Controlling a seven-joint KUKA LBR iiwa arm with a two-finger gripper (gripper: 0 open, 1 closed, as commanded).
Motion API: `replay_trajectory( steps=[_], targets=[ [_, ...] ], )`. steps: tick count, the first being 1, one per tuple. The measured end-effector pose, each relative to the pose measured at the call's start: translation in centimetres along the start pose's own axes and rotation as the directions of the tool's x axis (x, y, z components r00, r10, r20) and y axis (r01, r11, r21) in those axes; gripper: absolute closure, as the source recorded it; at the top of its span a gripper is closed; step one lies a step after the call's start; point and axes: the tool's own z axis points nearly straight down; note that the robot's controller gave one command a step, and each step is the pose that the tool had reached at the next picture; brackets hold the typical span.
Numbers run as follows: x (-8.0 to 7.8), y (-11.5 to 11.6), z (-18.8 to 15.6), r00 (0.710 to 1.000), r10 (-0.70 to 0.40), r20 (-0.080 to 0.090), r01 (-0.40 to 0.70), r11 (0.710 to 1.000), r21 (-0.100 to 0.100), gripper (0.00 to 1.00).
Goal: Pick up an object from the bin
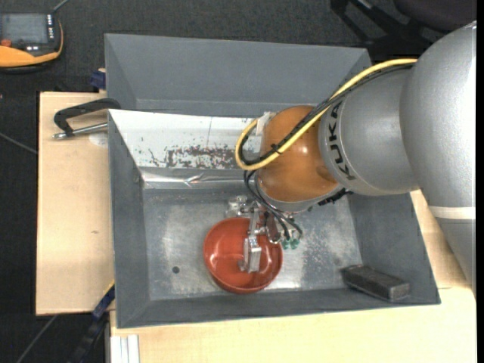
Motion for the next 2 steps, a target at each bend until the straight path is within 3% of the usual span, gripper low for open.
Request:
replay_trajectory(
  steps=[1, 2],
  targets=[
    [3.93, -2.27, -1.60, 0.993, -0.120, 0.010, 0.120, 0.993, 0.000, 0.00],
    [3.57, -2.26, -1.79, 0.993, -0.118, 0.024, 0.118, 0.993, 0.000, 1.00]
  ],
)
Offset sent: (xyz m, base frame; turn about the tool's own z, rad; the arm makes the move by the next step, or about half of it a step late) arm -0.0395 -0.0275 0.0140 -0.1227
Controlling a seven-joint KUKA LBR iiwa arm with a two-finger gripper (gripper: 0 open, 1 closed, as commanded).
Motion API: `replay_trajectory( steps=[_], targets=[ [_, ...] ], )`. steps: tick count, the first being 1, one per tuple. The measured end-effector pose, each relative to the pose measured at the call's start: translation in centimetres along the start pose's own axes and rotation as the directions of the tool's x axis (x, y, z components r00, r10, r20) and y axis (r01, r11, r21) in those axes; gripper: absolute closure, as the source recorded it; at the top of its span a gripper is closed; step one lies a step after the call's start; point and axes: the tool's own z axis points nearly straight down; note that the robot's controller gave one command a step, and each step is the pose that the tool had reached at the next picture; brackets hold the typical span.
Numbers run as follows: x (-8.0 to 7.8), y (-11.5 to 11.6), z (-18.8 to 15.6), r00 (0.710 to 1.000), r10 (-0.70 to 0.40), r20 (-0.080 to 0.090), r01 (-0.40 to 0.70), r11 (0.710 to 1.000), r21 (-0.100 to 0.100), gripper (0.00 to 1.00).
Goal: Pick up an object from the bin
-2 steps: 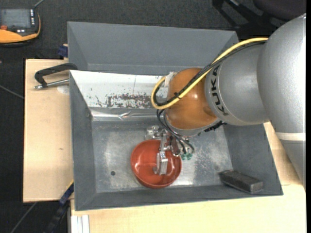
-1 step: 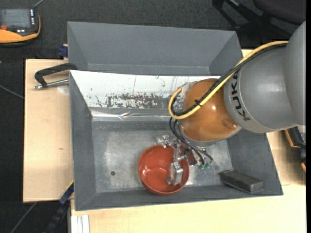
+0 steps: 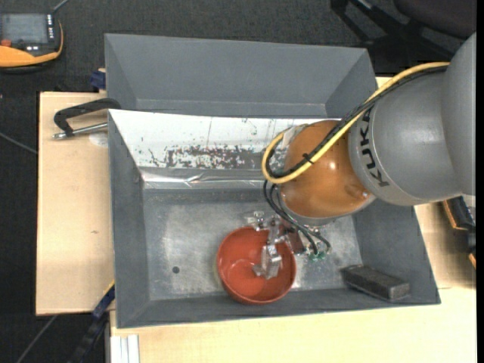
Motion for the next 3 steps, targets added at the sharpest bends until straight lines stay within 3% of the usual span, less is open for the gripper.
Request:
replay_trajectory(
  steps=[1, 2, 3],
  targets=[
    [-3.8, 1.3, -7.5, 0.961, -0.275, 0.013, 0.275, 0.962, 0.003, 1.00],
    [-4.3, -1.7, -4.6, 0.899, -0.438, 0.013, 0.438, 0.899, 0.006, 1.00],
    [-4.3, 3.2, -12.9, 0.847, -0.531, 0.026, 0.531, 0.847, 0.012, 1.00]
  ],
)
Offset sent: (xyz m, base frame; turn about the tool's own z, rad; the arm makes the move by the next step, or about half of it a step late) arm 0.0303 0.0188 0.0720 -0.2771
